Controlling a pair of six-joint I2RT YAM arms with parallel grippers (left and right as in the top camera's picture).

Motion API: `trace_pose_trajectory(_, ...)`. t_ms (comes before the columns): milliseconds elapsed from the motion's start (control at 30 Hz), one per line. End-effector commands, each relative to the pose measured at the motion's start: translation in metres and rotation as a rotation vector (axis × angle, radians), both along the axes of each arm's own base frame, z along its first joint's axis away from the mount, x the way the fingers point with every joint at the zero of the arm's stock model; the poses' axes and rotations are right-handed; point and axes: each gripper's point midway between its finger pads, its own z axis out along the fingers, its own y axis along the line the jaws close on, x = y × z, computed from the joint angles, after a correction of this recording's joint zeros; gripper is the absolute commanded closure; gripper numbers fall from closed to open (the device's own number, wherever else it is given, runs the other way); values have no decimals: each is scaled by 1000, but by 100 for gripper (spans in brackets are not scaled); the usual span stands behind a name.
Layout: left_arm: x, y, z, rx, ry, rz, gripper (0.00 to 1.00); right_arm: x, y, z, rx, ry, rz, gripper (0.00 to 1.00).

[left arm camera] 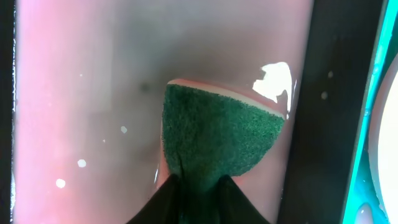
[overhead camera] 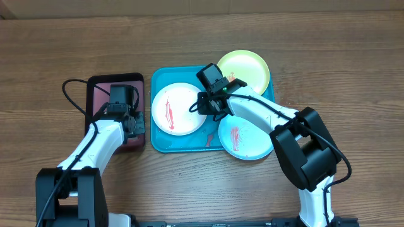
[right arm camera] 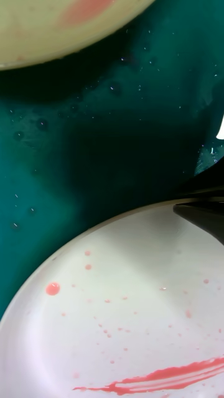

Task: Clean dirty plates on tray and stack at the side
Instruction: 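Carry the sponge with the left gripper onto the white plate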

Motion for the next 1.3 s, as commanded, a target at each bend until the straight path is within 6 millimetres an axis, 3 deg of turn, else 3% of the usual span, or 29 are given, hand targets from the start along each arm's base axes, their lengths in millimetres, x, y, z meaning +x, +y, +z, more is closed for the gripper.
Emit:
trace_pose_trajectory(0,-2,-1,-4,1,12,-23,80,-6,-5,-8,-30,10,3,96)
trace_pose_trajectory(267,-2,-1,-4,1,11,-23,81,-6,-5,-8,-28,8,2,96)
trace_pose_trajectory(433,-6,-1,-20,2,62,-24,80,-6,-5,-8,-29,9,3,96)
trace_pose_trajectory(567,-13,-1,-36,2,116,-23,96,-6,-5,-8,-28,8,2,96)
trace_pose_trajectory(700,-13,-1,-37,1,120,-23,96,-5,-4,-7,-26,6,2,96)
trace_pose_trajectory(867,-6,-1,-13,1,91,-23,96,-5,-4,-7,-26,6,2,96)
trace_pose_trajectory(1133,20,-1,69,4,-75,-21,96,-5,-4,-7,-26,6,2,96)
trace_pose_trajectory(1267,20,0,76,6,-97,-20,96,-5,-4,-7,-26,5,2,96)
